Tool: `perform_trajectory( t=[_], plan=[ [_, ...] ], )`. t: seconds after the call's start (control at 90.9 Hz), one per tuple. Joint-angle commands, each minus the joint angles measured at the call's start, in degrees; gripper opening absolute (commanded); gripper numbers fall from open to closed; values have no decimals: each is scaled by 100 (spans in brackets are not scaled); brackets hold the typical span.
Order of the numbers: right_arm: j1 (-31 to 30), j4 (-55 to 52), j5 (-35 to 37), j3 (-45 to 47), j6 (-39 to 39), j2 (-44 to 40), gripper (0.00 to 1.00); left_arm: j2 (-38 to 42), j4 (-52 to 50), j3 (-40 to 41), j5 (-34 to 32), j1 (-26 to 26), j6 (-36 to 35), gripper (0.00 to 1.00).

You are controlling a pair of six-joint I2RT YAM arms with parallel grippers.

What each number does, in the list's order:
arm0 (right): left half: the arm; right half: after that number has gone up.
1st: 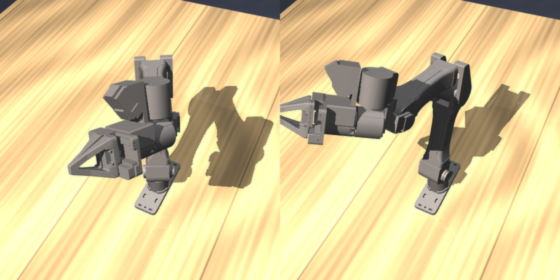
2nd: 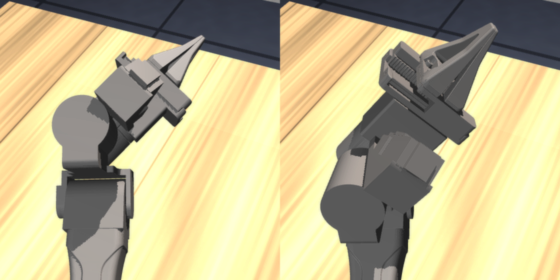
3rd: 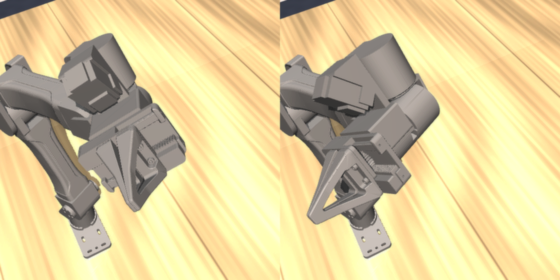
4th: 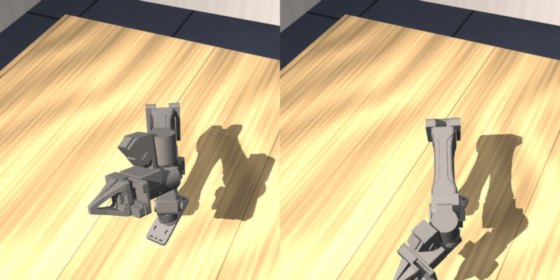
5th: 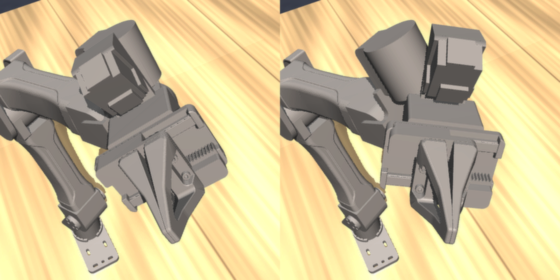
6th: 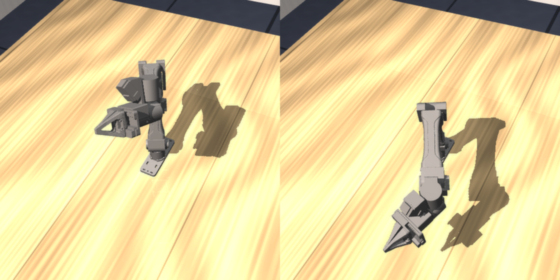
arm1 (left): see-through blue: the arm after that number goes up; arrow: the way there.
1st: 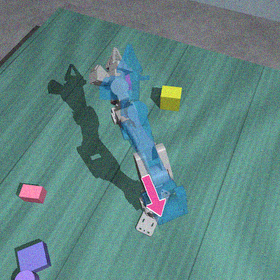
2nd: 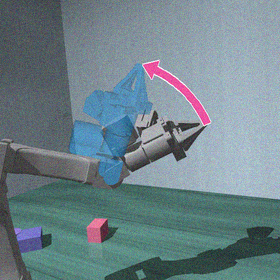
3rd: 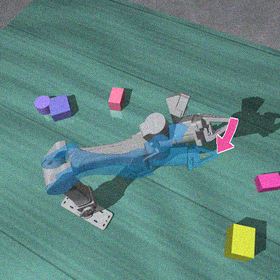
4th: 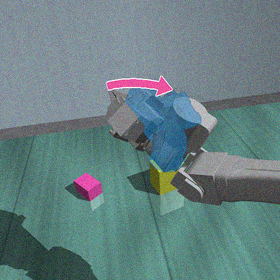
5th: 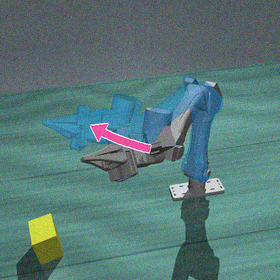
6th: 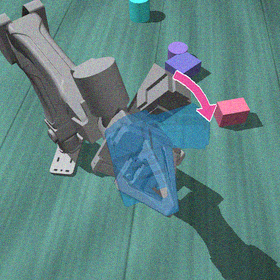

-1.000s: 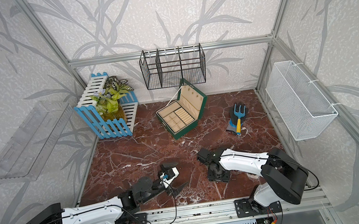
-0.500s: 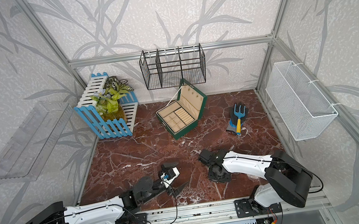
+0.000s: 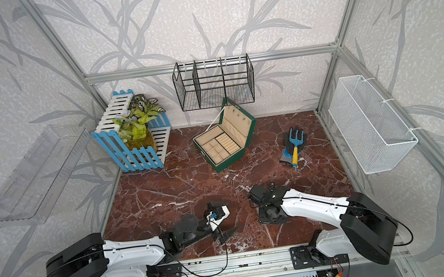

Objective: Put jewelry chain into jewelry box
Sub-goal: Pick up the necklace from the center of the board.

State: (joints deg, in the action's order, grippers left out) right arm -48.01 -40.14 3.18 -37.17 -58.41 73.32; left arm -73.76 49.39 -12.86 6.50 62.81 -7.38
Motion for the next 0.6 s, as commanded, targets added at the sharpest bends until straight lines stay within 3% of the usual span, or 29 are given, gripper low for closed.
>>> perform_trajectory(
  t=[0.0,0.363,0.594],
  plan=[
    [5,-384,258,-124,357,-401,0,-408,502,-312,359,20,-81,97],
    [114,-598,223,-248,617,-1197,0,-2093,643,-1387,1011,126,-442,68],
    [217,-534,68,-256,660,-1433,0,-2868,782,-1972,1226,242,-458,58]
  ],
)
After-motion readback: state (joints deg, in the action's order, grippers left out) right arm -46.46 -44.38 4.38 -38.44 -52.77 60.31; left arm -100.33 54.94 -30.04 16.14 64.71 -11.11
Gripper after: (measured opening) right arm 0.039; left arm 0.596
